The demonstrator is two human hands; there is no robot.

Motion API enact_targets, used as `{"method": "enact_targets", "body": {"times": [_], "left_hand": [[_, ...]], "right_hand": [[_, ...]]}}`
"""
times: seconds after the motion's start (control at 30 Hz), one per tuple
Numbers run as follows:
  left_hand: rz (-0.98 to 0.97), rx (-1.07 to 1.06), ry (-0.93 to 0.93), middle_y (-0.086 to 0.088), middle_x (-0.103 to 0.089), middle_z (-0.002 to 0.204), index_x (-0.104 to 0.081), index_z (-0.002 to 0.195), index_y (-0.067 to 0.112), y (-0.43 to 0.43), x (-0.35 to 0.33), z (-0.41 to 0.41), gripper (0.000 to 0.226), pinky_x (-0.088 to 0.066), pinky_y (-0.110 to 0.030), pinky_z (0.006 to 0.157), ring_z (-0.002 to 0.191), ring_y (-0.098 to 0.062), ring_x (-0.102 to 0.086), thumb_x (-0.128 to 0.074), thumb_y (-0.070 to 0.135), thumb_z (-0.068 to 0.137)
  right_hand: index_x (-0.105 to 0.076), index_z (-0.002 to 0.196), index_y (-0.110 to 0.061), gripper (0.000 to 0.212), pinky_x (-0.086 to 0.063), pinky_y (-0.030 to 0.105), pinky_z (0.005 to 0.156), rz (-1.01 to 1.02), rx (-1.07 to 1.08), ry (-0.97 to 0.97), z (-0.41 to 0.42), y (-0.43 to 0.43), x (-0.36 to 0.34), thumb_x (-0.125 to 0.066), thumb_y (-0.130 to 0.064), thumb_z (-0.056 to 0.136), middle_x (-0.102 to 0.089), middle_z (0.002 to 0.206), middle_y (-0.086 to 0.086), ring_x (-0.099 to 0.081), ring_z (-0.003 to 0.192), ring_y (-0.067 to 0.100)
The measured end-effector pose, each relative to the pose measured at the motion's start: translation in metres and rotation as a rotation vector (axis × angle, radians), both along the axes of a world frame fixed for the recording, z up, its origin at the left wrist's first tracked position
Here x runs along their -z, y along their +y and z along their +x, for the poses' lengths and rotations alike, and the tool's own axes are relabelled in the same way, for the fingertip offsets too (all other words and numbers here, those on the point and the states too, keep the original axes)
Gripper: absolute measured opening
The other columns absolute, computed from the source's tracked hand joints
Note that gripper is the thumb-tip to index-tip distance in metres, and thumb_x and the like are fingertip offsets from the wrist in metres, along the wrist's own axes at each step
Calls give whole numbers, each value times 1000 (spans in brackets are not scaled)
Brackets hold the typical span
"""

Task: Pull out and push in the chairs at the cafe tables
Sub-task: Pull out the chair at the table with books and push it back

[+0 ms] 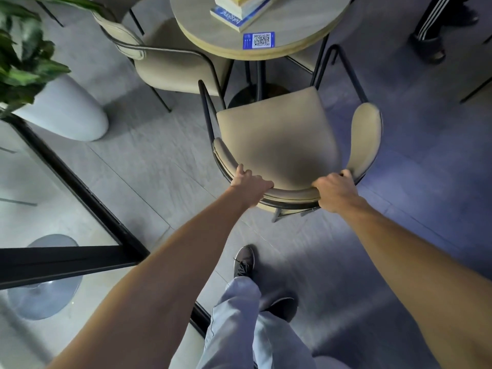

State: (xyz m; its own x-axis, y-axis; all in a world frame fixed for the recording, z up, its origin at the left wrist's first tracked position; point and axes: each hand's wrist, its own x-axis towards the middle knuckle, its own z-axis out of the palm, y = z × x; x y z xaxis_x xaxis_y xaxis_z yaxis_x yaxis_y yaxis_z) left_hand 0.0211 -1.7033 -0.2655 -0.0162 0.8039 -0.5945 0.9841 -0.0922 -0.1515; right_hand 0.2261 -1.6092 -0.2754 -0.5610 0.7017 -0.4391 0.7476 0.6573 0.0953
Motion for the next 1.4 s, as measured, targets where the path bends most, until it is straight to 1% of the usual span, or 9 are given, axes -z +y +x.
{"method": "enact_targets", "body": {"times": [0.1,0.2,0.3,0.6,0.83,1.03,1.2,1.33,1.4], "left_hand": [[22,-8,-5,-7,-64,122,-46,138,30,-2,-2,5,47,-19,-61,113,118,-36,-54,-57,16,95],[39,22,5,-7,-63,123,-45,139,27,-7,-4,6,46,-20,-60,114,119,-37,-54,-56,15,95],[18,29,5,-7,-62,123,-44,139,27,-10,-5,5,47,-20,-60,114,119,-36,-53,-54,14,96],[69,41,35,-4,-64,118,-48,133,25,-15,-7,20,48,-22,-54,113,117,-34,-53,-57,8,89],[121,2,27,-4,-65,113,-50,130,27,4,-2,17,46,-23,-53,110,112,-33,-55,-57,7,89],[158,-41,18,-2,-66,110,-52,130,29,30,7,3,45,-23,-53,109,112,-31,-56,-61,11,90],[176,-65,18,-1,-66,111,-53,127,30,50,10,-7,44,-23,-54,109,111,-32,-56,-62,10,88],[174,-48,15,-3,-66,112,-52,129,29,55,9,-13,47,-24,-56,110,112,-35,-56,-60,8,88],[176,-47,8,-3,-65,113,-51,130,28,54,10,-14,48,-22,-57,110,113,-35,-55,-58,7,88]], "right_hand": [[-72,105,-29,32,-34,39,92,-4,7,-13,2,1,-1,-60,-12,81,-71,92,-5,-63,99,20],[-71,110,-31,33,-33,39,93,-25,4,-20,3,-4,-1,-64,-16,81,-72,97,-5,-63,102,20],[-71,108,-29,33,-33,40,92,-28,13,-16,3,-9,0,-60,-12,82,-72,96,-4,-63,101,21],[-69,109,-29,31,-31,40,90,-59,47,-55,14,-17,1,-68,-17,81,-70,98,-3,-61,103,22],[-70,109,-30,31,-31,40,90,-30,26,-36,10,6,2,-70,-17,81,-71,98,-4,-58,104,22],[-71,106,-30,33,-30,41,91,7,4,11,-5,38,5,-60,-10,82,-71,95,-3,-59,104,23],[-71,108,-32,36,-30,41,93,10,6,14,-19,61,6,-62,-11,81,-71,98,-3,-59,106,22],[-72,106,-29,30,-31,41,92,6,13,-18,-26,66,4,-68,-15,80,-72,97,-2,-59,106,23],[-72,106,-29,31,-30,41,92,18,19,-9,-25,64,4,-65,-14,80,-72,97,-3,-59,106,22]]}}
